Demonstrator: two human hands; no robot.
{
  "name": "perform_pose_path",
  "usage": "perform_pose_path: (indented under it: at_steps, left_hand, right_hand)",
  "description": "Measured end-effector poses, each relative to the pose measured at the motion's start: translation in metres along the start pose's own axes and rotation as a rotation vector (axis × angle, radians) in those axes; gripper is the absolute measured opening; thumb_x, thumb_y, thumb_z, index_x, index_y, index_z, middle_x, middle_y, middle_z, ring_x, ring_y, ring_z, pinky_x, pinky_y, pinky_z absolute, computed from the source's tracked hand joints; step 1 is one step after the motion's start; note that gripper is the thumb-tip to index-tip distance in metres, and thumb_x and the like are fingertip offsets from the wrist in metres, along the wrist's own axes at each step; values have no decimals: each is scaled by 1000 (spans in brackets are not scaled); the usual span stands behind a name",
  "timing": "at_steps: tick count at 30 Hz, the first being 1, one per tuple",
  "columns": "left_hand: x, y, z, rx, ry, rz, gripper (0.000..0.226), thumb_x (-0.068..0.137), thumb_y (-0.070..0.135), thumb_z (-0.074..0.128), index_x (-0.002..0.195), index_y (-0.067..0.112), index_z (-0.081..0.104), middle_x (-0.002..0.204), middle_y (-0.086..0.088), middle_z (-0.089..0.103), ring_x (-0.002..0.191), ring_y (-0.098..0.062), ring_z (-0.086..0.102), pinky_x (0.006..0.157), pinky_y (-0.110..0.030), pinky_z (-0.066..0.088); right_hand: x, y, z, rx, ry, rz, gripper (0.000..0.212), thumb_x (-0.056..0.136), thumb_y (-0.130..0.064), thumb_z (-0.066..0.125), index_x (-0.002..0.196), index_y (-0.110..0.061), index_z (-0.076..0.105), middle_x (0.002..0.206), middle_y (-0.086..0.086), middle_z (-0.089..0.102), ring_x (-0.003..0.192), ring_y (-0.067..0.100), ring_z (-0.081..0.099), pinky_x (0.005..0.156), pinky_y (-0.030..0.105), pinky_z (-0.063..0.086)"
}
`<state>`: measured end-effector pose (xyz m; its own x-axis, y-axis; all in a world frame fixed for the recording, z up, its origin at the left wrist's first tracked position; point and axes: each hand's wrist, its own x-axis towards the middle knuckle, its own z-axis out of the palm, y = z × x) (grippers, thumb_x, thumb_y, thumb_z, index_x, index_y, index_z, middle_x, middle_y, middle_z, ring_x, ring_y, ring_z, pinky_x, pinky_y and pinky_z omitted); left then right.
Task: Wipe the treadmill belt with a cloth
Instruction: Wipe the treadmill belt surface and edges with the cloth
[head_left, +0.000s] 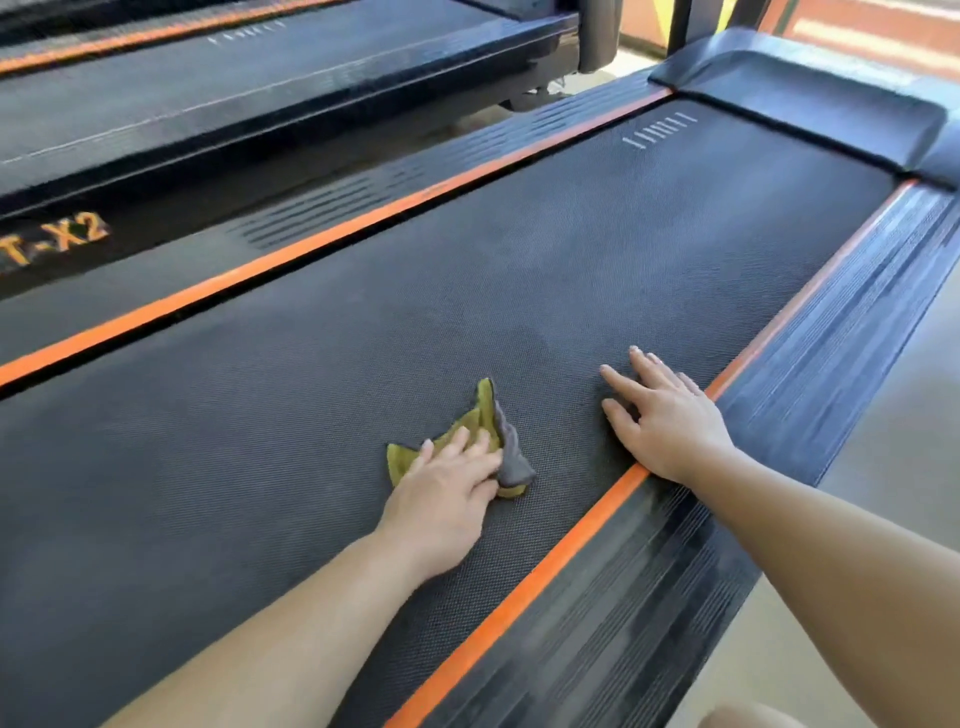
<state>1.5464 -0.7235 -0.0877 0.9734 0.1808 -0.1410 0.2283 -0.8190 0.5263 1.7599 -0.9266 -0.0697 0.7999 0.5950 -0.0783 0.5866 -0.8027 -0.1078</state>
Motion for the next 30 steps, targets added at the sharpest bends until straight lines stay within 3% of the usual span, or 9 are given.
perform_pose_path:
  at_steps: [2, 4, 9, 13, 15, 20, 23, 27, 30]
  left_hand:
    - [-26, 13, 5, 15, -138, 170, 48, 109, 25, 41, 156, 33, 37, 167, 14, 17, 155, -6, 3, 127, -38, -4]
    - [-33, -2, -6, 107, -162, 273, 49, 109, 25, 42, 157, 34, 35, 167, 16, 16, 155, -5, 3, 127, -36, -2]
    - [-24, -16, 1, 40, 91, 43, 44, 107, 18, 44, 150, 27, 48, 165, 10, 28, 156, -15, 12, 127, -36, 2]
    - [-66, -12, 11, -10, -12, 301, 48, 101, 10, 42, 143, 25, 57, 160, 11, 37, 150, -3, 19, 126, -27, 12]
    - [-68, -40, -14, 67, 7, 298, 50, 98, 7, 38, 141, 23, 60, 158, 7, 42, 148, -6, 27, 124, -32, 25]
    - [-81, -90, -38, 78, 278, -328, 50, 105, 8, 32, 150, 27, 45, 168, 5, 23, 154, -19, 21, 121, -41, 29]
    - [-107, -59, -18, 14, 211, -153, 48, 102, 12, 38, 146, 24, 51, 163, 4, 36, 150, -22, 32, 119, -44, 34]
    - [-114, -73, -28, 142, 84, 99, 53, 103, 32, 47, 155, 18, 42, 164, 5, 29, 155, -14, 19, 127, -31, 10]
    - [-98, -99, -44, 168, 210, -160, 49, 107, 32, 44, 154, 18, 40, 166, 2, 28, 155, -18, 18, 126, -33, 15]
  right_hand:
    - [-12, -14, -7, -66, 41, -17, 57, 99, -51, 24, 145, -31, 53, 159, 8, 41, 149, 30, 33, 117, 54, 30]
    - [-34, -36, -6, -40, 93, -42, 53, 101, -48, 31, 137, -24, 61, 148, 8, 54, 142, 30, 44, 114, 52, 35]
    - [-85, -100, 1, 277, 47, -5, 43, 100, -41, 54, 138, -24, 62, 144, 1, 57, 139, 21, 46, 112, 33, 36]
    - [-102, -115, 23, 302, 83, -54, 33, 96, -27, 58, 125, -17, 69, 124, 5, 66, 126, 30, 54, 107, 40, 42]
    - [-102, -121, 28, 259, 82, -74, 38, 97, -34, 50, 128, -19, 66, 130, 1, 63, 131, 28, 50, 110, 43, 40]
    - [-103, -142, 35, 210, 24, -106, 47, 102, -52, 44, 144, -33, 54, 159, -5, 41, 152, 19, 26, 124, 41, 19]
    - [-102, -147, 40, 129, 58, -102, 54, 96, -63, 40, 137, -35, 59, 155, -1, 46, 149, 21, 32, 122, 44, 25]
    - [-104, -146, 40, 80, 35, -105, 61, 96, -67, 32, 148, -39, 46, 163, 0, 33, 153, 22, 23, 124, 44, 21]
    - [-108, -148, 40, 44, 0, -118, 62, 99, -67, 26, 155, -42, 33, 168, -2, 20, 156, 22, 11, 126, 44, 12]
